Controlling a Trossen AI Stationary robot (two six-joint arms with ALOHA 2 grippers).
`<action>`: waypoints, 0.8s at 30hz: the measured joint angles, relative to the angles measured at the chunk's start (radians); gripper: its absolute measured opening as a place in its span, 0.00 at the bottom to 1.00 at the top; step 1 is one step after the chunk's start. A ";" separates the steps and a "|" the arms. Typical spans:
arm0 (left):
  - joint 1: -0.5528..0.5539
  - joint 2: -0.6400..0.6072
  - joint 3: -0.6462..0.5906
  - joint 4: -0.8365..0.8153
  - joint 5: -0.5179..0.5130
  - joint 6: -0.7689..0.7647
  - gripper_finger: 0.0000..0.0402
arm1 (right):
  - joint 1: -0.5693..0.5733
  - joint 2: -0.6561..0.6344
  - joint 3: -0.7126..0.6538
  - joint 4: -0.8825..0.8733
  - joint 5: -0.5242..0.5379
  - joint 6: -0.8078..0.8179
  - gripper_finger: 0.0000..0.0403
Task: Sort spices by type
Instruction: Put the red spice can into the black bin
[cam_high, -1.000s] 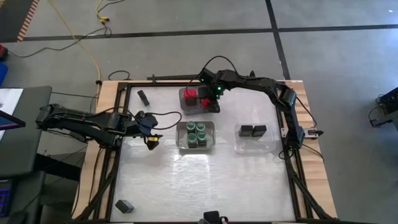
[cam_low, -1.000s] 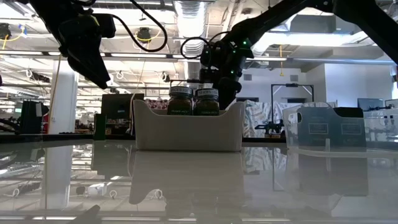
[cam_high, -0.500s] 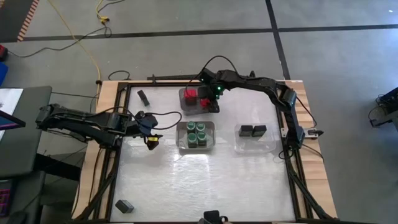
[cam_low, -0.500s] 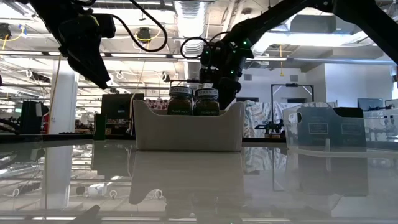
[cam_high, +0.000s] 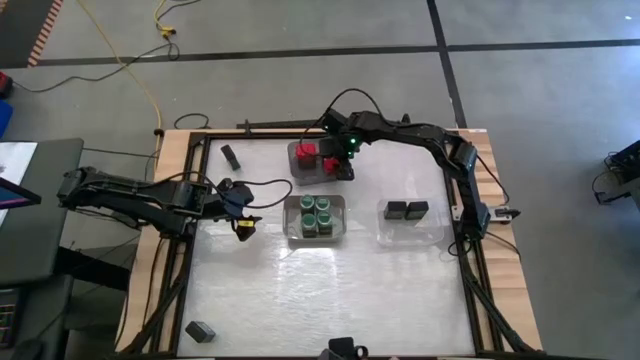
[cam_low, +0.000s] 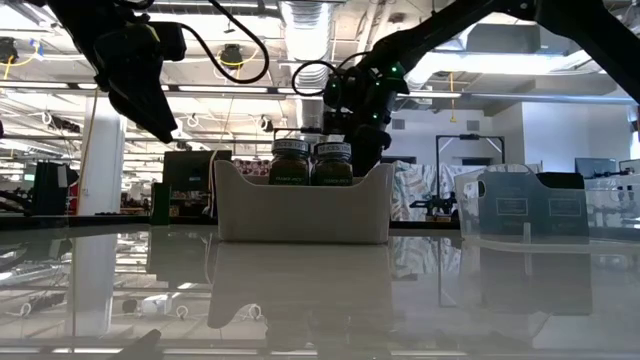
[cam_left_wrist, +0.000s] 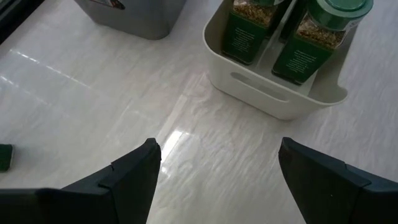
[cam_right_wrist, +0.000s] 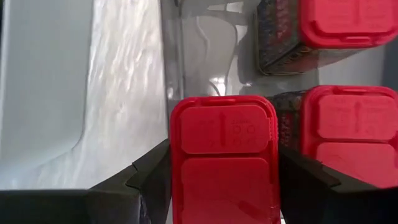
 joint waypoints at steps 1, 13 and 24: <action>0.000 0.000 0.000 0.000 0.000 0.000 0.78 | 0.001 0.000 0.000 0.000 0.000 -0.001 0.63; 0.000 0.000 0.000 0.000 0.000 0.000 0.78 | 0.002 0.000 0.000 0.003 0.000 -0.002 0.70; 0.000 0.000 0.000 0.000 0.000 0.001 0.78 | 0.000 -0.004 0.018 -0.011 0.000 -0.003 0.73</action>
